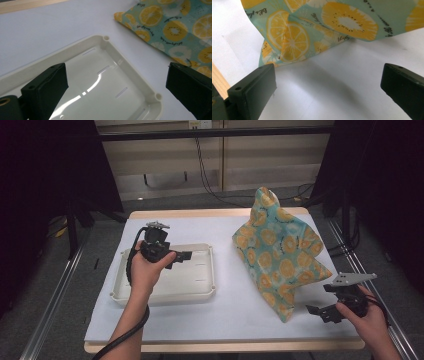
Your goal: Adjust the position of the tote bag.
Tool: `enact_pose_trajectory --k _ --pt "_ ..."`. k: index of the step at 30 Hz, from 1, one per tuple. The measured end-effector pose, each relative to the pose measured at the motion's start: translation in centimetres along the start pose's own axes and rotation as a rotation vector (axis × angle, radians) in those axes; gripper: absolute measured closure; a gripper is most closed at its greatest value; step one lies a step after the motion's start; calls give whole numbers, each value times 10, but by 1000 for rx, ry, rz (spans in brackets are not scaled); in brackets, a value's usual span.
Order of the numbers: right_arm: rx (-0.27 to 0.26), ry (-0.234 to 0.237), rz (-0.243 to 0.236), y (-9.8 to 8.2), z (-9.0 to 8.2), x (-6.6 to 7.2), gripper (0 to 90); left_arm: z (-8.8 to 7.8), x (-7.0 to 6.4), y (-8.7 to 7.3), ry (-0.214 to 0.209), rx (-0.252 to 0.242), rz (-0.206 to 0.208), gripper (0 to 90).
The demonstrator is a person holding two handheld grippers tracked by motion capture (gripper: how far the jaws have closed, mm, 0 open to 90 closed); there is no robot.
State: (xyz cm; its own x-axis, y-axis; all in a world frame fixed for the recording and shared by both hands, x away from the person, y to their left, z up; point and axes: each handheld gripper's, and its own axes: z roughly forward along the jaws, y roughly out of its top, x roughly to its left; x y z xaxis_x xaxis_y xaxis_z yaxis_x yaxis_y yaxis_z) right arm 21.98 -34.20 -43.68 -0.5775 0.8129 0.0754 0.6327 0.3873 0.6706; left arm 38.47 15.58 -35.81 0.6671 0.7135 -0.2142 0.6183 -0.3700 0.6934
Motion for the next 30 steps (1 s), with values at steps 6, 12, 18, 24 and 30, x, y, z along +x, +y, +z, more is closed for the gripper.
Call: enact_pose_trajectory --k 6,12,18,24,30 --pt "-1 5 -7 2 1 0 0 8 -10 21 -29 -10 -3 29" --pt "9 6 10 2 0 2 0 19 -18 37 -66 0 -5 33" --pt "9 3 2 2 0 1 0 35 -32 60 -106 19 -3 33" --pt "2 11 -7 2 1 0 0 39 -41 77 -136 10 4 33" --pt "7 16 -16 3 3 1 0 44 -52 95 -144 7 5 29"
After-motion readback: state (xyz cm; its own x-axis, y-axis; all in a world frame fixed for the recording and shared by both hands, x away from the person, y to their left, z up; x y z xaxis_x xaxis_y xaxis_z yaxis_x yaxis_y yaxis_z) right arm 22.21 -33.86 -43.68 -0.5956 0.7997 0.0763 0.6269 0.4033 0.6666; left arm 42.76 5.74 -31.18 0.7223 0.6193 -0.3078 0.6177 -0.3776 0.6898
